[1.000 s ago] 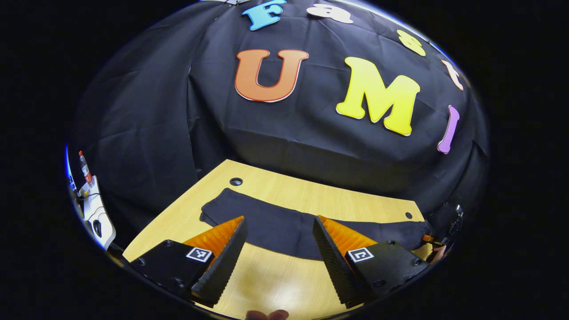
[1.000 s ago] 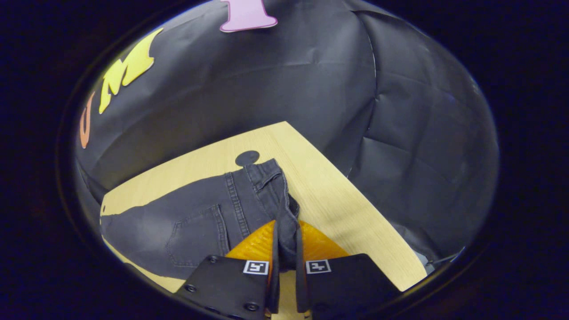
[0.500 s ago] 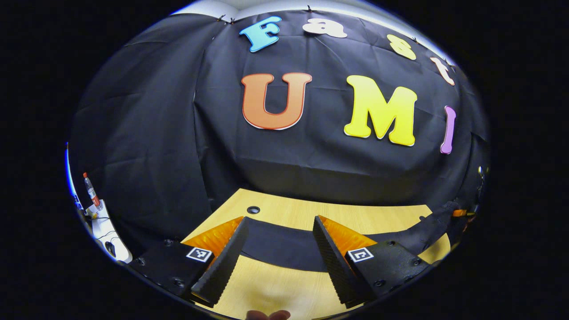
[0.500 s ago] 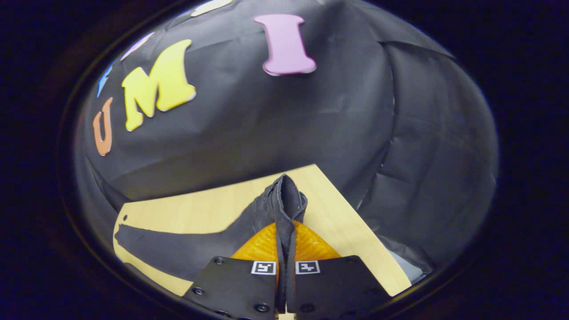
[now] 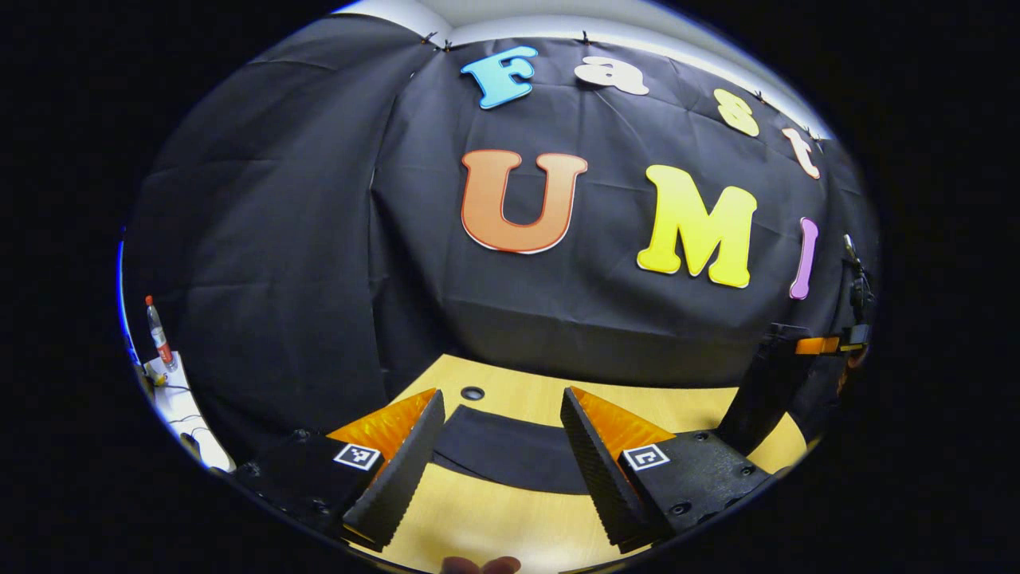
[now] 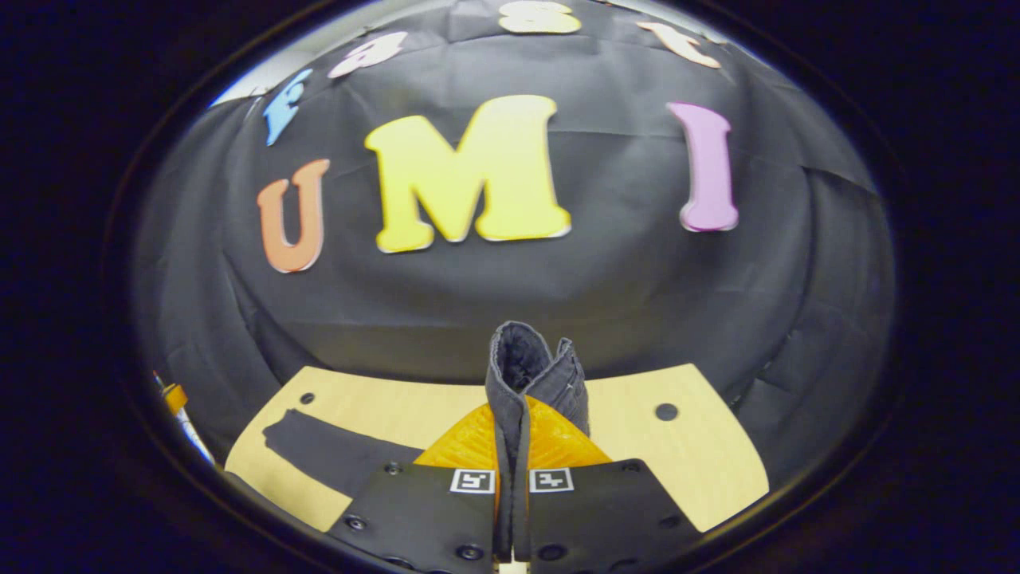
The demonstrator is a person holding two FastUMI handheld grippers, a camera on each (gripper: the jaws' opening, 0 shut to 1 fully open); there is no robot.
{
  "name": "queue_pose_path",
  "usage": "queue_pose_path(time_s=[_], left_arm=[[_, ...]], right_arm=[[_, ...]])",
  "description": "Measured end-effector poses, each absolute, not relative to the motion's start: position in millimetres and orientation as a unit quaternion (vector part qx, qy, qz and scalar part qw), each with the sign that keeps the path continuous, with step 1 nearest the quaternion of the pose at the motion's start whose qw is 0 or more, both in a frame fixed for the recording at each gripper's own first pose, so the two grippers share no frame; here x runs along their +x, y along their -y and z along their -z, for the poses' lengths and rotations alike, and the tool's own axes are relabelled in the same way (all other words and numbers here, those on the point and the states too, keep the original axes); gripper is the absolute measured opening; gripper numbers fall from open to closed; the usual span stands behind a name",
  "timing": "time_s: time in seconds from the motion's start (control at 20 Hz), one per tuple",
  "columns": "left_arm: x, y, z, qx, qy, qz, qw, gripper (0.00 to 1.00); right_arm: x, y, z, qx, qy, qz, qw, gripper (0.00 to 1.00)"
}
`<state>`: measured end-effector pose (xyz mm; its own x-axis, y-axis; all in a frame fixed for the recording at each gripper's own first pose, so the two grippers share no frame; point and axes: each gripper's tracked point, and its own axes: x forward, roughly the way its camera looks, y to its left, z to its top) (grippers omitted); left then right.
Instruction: Grasp the waist and the cuffs of the jeans and fold them to make the two legs overlap; first hold the waist and fold one-third of the jeans toward the cuffs, then hold the cuffs and fold the remaining one-third in the same direction to finish folding.
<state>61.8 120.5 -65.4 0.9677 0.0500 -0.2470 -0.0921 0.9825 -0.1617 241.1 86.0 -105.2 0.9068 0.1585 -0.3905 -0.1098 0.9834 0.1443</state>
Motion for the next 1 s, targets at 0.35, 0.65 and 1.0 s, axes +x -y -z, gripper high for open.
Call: queue_pose_path(time_s=[0.35,0.65,1.0], left_arm=[[46,-168,85,-0.135,-0.124,-0.058,0.981,0.94],[27,-204,106,-0.149,-0.143,-0.082,0.975,0.97],[23,-223,120,-0.161,-0.156,-0.094,0.970,0.97]], right_arm=[[233,-252,194,-0.005,-0.241,-0.111,0.964,0.01],[237,-312,299,-0.086,-0.274,-0.100,0.953,0.01],[225,-328,328,-0.145,-0.288,-0.116,0.939,0.13]])
